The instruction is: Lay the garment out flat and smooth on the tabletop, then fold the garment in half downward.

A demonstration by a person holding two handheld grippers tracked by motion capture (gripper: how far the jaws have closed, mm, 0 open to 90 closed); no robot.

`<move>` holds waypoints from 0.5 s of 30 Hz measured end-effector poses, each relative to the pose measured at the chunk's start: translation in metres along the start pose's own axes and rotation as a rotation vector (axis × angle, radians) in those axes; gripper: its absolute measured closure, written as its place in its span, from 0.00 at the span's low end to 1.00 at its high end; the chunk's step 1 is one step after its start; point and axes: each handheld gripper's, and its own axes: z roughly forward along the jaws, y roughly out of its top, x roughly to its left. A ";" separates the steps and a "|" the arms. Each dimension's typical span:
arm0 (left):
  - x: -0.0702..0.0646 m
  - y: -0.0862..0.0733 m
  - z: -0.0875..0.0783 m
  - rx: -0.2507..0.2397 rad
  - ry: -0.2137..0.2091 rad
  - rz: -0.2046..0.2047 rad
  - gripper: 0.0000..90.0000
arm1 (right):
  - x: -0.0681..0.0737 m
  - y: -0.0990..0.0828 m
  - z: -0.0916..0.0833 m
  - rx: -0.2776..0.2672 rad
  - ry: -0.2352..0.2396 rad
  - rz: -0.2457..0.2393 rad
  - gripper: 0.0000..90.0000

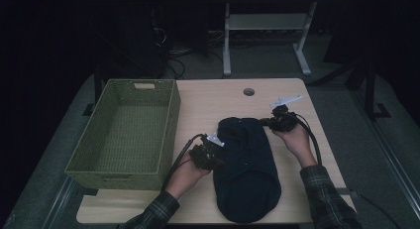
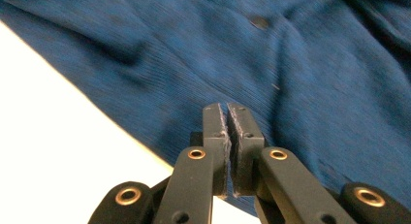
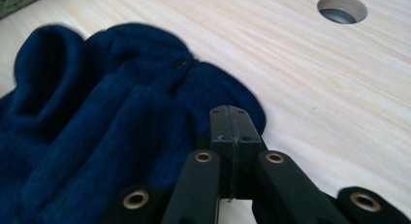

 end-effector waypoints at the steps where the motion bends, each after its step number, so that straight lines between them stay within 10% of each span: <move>1: 0.000 0.000 0.000 0.000 0.000 0.000 0.96 | 0.000 0.000 0.000 0.000 0.000 0.000 1.00; 5: 0.020 0.012 -0.002 -0.027 0.084 -0.041 0.97 | 0.011 -0.011 0.000 0.014 0.026 -0.029 1.00; 15: 0.049 0.026 0.028 0.005 0.124 -0.072 0.98 | 0.015 -0.030 0.015 0.091 0.044 -0.053 1.00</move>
